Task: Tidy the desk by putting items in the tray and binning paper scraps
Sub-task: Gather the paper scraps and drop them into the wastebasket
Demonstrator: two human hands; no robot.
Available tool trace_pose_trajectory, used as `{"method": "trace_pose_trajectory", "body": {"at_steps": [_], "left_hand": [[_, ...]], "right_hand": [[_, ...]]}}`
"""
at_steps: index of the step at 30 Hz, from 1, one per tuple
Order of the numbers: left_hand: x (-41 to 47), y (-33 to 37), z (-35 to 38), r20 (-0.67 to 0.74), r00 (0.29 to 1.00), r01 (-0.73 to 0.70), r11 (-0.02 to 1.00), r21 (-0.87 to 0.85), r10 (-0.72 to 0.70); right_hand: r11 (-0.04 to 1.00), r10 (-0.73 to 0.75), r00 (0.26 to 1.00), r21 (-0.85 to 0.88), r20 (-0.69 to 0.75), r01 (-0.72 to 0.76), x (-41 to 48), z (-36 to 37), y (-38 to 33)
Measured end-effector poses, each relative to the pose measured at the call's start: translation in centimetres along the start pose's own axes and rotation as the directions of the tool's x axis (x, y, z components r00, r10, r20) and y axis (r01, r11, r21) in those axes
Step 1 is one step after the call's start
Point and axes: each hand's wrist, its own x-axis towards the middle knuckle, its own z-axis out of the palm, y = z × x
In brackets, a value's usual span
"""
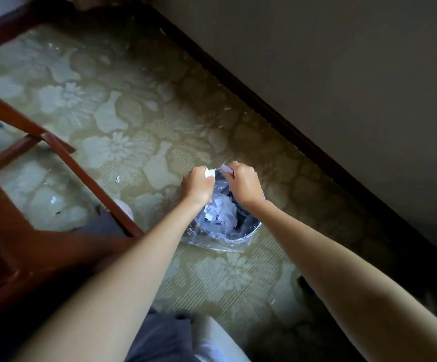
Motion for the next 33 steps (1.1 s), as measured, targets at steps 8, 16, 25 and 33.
{"method": "trace_pose_trajectory", "body": {"at_steps": [8,16,25,33], "left_hand": [[5.6,-4.1,5.9,0.185,0.970,0.121,0.972,0.202,-0.159],[6.9,-5.0,7.6,0.285,0.943,0.080,0.948,0.308,-0.172],[4.8,-4.5,5.3,0.329,0.929,0.043,0.930,0.364,-0.171],[-0.5,-1.0,-1.7,0.216,0.976,-0.118,0.787,0.606,-0.020]], "right_hand": [[0.973,0.144,0.929,-0.218,0.341,-0.071,2.8,5.4,5.7],[0.951,0.148,0.917,-0.307,0.371,-0.029,4.7,7.1,7.1],[0.937,0.113,0.882,-0.343,0.457,0.058,3.2,5.6,6.1],[0.788,-0.067,0.915,-0.542,0.397,0.293,-0.4,0.0,0.3]]}}
